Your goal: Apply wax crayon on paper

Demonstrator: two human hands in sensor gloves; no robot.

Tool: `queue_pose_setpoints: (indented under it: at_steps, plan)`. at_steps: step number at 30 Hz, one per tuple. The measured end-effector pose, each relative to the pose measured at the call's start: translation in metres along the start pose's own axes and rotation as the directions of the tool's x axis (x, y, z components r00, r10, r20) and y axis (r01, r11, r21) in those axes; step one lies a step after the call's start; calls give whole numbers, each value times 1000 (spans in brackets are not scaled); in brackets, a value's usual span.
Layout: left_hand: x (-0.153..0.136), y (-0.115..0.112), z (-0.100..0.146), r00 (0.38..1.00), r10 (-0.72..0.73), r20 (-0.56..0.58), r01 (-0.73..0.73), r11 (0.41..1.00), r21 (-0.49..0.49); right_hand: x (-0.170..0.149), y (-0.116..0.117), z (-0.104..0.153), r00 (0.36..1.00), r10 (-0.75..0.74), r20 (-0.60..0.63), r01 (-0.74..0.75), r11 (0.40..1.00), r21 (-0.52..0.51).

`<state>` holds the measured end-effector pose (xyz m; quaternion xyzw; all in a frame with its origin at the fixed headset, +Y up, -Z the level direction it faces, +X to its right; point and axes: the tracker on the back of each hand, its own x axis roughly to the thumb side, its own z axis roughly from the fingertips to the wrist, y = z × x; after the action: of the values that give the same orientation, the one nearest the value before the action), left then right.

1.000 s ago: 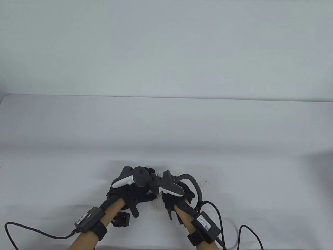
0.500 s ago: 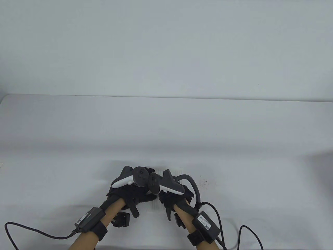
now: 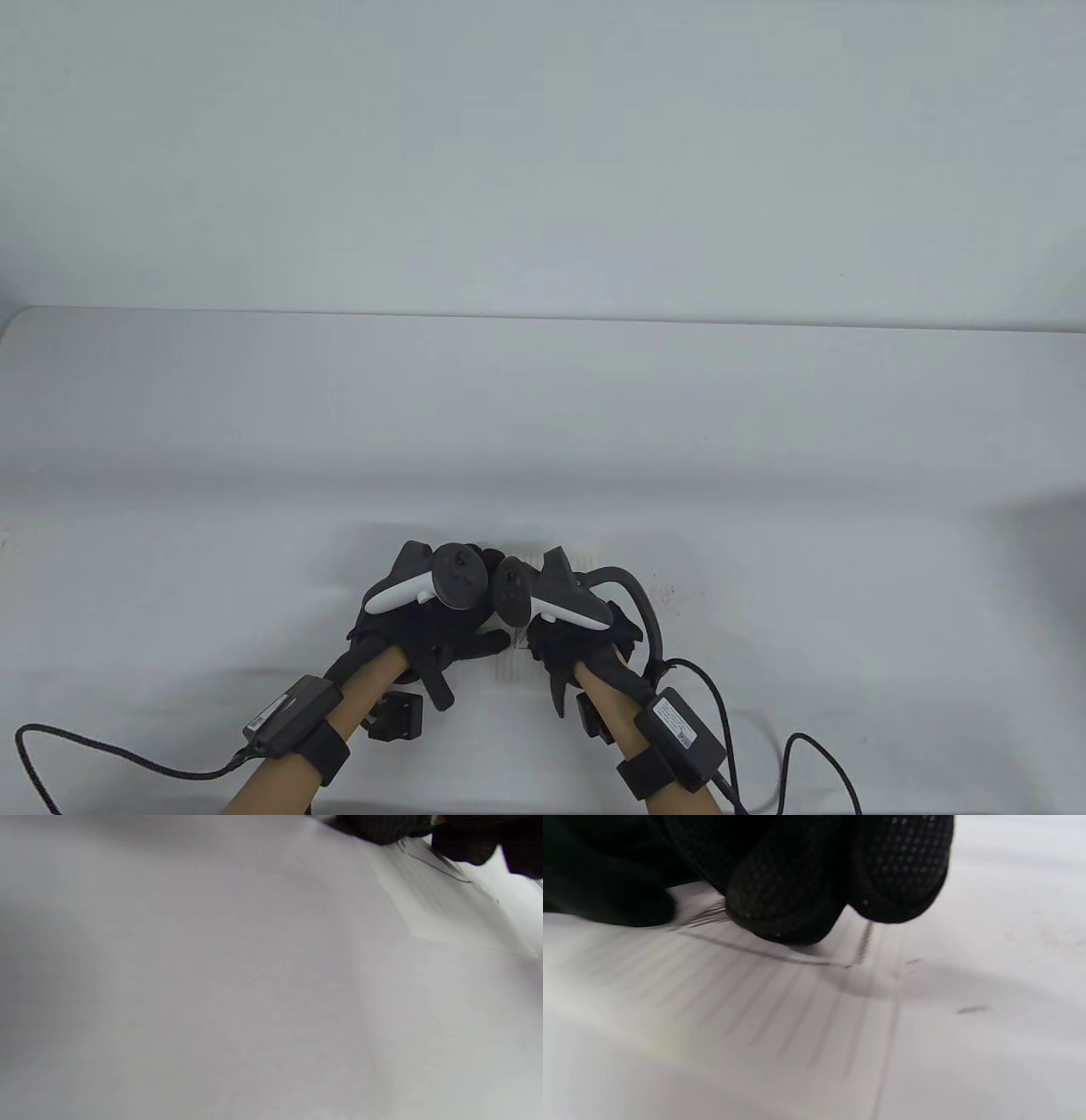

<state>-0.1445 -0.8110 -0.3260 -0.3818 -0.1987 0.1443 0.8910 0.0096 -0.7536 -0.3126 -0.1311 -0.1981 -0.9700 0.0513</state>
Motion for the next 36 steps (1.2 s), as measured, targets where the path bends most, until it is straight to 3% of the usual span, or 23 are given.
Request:
queue_pose_setpoints:
  at_steps: [4,7,10,11,14,17,20,23,27,29,31,34,36]
  plan:
    - [0,1,0,1000,-3,-1,3,1000,0,-13,0,-10,980,80,-184,-105,986,-132]
    - [-1,0,0,1000,6,3,-6,1000,1,-5,1,-4,990,101,-102,-112,987,-113]
    - [-1,0,0,1000,6,4,-6,1000,-2,13,2,5,996,-4,91,2,1000,17]
    - [-1,0,0,1000,5,4,-5,1000,0,16,3,6,995,-19,96,16,999,27]
    - [-1,0,0,1000,0,2,0,1000,0,8,2,1,1000,10,13,-10,1000,-29]
    - [-1,0,0,1000,-2,2,2,1000,3,-14,0,-12,975,79,-205,-106,987,-123]
    - [-1,0,0,1000,-2,2,2,1000,1,-19,1,-11,976,60,-212,-93,984,-151]
    - [-1,0,0,1000,-2,2,2,1000,0,-11,0,-1,994,23,-106,-29,998,-57]
    - [0,0,0,1000,-1,1,1,1000,-1,4,-2,10,985,-167,40,161,980,119]
    - [0,0,0,1000,0,2,0,1000,0,6,3,7,985,-167,37,159,973,169]
    - [0,0,0,1000,3,3,-3,1000,0,-4,1,2,992,-122,-18,124,987,102]
    - [0,0,0,1000,3,3,-3,1000,-1,-27,-1,-5,977,-31,-212,23,999,-42]
    - [0,0,0,1000,6,4,-6,1000,-3,-27,-1,-4,976,-23,-218,3,996,-91]
